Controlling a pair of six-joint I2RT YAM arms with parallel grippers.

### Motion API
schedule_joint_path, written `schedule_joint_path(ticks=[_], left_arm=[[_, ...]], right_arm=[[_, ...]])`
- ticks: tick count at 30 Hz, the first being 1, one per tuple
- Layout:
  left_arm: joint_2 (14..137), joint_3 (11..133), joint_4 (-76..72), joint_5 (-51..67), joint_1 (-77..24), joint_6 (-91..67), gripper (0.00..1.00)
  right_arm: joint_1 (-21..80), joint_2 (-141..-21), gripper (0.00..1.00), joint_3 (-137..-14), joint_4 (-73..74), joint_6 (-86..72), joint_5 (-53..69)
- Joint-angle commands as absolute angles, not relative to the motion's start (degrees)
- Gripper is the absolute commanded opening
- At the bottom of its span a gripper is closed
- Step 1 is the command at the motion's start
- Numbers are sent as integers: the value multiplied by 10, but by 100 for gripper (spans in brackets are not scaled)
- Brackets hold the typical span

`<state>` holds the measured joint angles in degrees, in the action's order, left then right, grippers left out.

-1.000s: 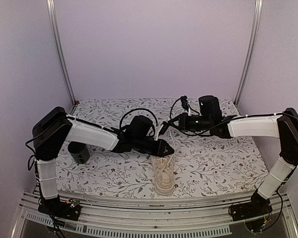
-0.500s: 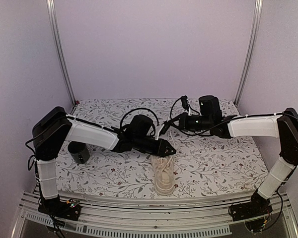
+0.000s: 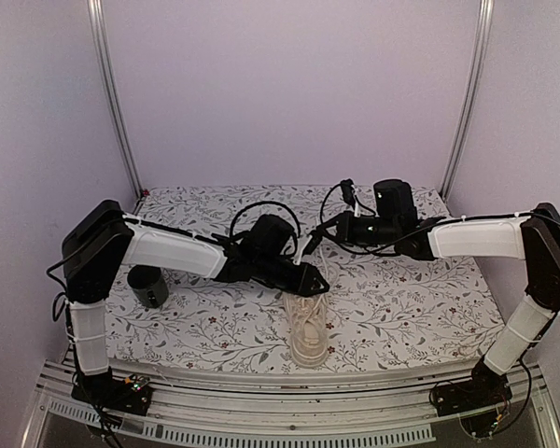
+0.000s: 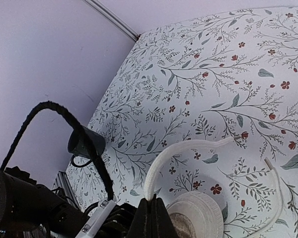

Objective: Tie the shoes

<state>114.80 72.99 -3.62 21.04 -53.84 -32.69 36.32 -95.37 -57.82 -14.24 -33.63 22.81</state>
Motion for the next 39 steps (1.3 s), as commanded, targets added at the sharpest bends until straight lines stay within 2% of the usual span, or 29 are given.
schedule_joint_path(ticks=[1,7,17,25,32,33,37,38,39], left_arm=[[1144,737,-1,208,-550,-315,31],[1144,730,-11,227,-553,-320,26],[1150,732,-23,236,-553,-324,0],[1100,660,-118,232,-553,-332,0],[1096,641,-133,221,-551,-339,0],[1095,637,-137,219,-551,-340,0],[1090,630,-153,212,-549,-345,0],[1089,628,-157,211,-549,-347,0],[1089,627,-162,210,-549,-348,0]], right_arm=[[369,-955,2,-597,-156,-338,237],[369,-958,2,-597,-157,-338,238],[370,-976,2,-607,-155,-334,237],[372,-1032,2,-655,-141,-341,232],[381,-1119,3,-736,-95,-320,270],[381,-1123,8,-740,-85,-317,265],[374,-1106,53,-750,-19,-276,202],[369,-1095,61,-747,-3,-267,184],[362,-1081,65,-739,10,-256,167]])
